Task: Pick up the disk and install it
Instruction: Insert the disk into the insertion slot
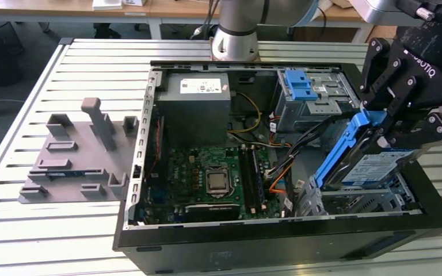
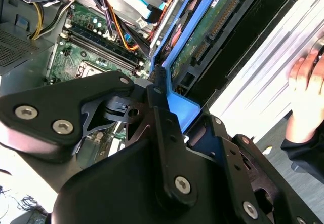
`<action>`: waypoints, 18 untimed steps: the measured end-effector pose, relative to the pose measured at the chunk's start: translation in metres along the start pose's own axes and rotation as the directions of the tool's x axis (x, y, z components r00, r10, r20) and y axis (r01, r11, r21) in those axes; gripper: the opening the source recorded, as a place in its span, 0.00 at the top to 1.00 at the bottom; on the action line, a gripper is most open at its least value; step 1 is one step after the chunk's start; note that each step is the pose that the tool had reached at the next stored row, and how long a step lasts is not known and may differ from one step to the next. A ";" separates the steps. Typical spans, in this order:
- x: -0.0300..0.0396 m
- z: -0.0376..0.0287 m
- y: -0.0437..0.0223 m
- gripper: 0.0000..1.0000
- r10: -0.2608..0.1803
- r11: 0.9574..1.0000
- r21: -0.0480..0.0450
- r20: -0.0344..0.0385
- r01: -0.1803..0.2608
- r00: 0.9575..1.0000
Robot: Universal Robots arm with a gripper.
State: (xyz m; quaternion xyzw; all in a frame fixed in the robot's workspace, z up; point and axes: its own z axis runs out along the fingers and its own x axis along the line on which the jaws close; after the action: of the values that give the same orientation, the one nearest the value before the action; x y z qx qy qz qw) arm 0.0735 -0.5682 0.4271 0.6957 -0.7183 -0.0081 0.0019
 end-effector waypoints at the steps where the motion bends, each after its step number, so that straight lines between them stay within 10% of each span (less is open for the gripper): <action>1: 0.0000 0.0004 0.0000 0.64 0.000 1.000 0.000 0.000 0.000 1.000; 18: 0.0001 0.0068 -0.0001 0.64 0.000 1.000 0.000 0.000 0.000 1.000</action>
State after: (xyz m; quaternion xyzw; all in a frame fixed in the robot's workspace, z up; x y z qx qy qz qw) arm 0.0735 -0.5682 0.4203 0.6957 -0.7183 -0.0081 0.0019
